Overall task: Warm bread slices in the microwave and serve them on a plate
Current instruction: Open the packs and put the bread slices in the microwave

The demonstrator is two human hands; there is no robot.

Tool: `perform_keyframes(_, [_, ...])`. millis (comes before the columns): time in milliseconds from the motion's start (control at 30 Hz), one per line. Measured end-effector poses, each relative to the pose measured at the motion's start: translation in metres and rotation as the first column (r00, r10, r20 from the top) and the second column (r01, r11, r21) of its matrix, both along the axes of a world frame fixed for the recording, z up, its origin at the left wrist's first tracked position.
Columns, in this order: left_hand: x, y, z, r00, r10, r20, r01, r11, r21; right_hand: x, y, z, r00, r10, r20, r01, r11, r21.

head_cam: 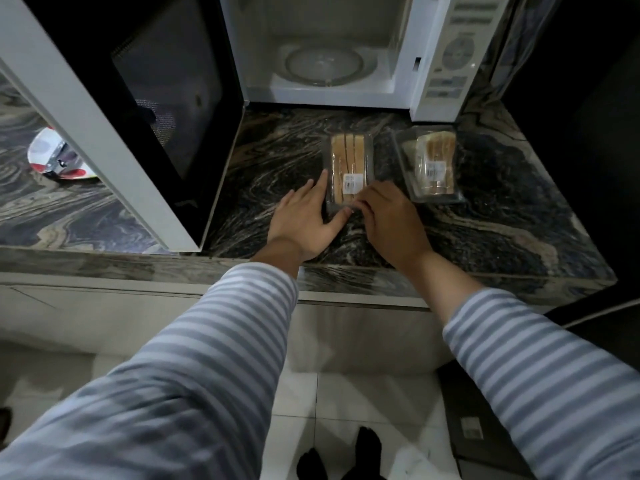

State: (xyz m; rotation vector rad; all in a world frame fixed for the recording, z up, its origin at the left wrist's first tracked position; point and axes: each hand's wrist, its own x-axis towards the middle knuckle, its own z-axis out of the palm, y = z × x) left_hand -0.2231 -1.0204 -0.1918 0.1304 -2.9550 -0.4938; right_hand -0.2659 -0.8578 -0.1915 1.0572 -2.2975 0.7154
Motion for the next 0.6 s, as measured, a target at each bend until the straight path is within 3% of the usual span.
perform_keyframes(133, [0.0013, 0.0004, 0.0007, 1.000, 0.001, 0.023, 0.000, 1.000, -0.015, 0.0007, -0.0028, -0.0004, 0.998, 0.033, -0.046, -0.031, 0.999, 0.035])
perform_keyframes(300, [0.0016, 0.0017, 0.0008, 0.999, 0.007, 0.051, -0.005, 0.999, -0.033, 0.0004, -0.0044, -0.0024, 1.000, 0.028, 0.013, -0.029, 0.999, 0.046])
perform_keyframes(600, [0.0019, 0.0017, 0.0043, 0.999, 0.003, 0.035, -0.004, 1.000, 0.030, 0.0014, -0.0050, 0.0010, 1.000, 0.006, -0.007, -0.006, 1.000, 0.023])
